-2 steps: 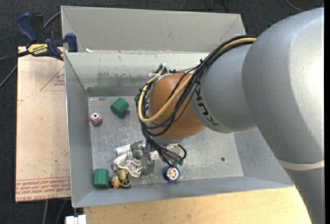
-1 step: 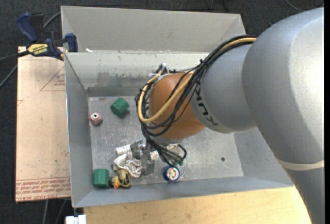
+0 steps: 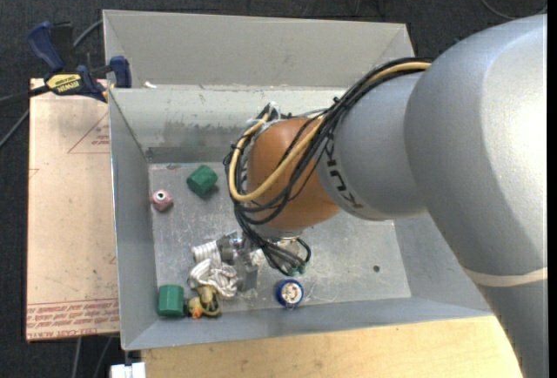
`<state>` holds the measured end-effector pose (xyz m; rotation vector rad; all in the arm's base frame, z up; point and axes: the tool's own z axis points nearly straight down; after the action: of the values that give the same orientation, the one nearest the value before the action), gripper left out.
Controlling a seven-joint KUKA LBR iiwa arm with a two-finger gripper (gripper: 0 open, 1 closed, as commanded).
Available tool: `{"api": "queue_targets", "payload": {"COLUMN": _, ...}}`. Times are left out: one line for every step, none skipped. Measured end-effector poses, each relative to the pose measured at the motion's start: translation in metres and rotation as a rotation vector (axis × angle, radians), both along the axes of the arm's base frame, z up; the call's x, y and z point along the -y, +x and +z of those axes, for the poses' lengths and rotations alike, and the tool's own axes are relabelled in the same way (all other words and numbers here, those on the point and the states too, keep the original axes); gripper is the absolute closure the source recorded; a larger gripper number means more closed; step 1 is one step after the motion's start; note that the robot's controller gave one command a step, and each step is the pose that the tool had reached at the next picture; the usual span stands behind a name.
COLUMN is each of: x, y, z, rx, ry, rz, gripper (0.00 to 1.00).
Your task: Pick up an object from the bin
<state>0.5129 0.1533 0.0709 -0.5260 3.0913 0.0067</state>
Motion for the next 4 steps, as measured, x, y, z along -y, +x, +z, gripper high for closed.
{"api": "queue_targets", "payload": {"x": 0.000, "y": 0.000, "z": 0.000, "rx": 0.000, "ry": 0.001, "rz": 0.003, "gripper": 1.00}}
{"api": "queue_targets", "payload": {"x": -0.013, "y": 0.010, "z": 0.076, "rx": 0.010, "ry": 0.004, "rz": -0.013, "gripper": 1.00}}
{"api": "queue_targets", "payload": {"x": -0.010, "y": -0.004, "z": -0.003, "rx": 0.002, "ry": 0.004, "rz": -0.048, "gripper": 1.00}}
{"api": "queue_targets", "payload": {"x": -0.013, "y": 0.001, "z": 0.093, "rx": 0.004, "ry": 0.003, "rz": -0.051, "gripper": 1.00}}
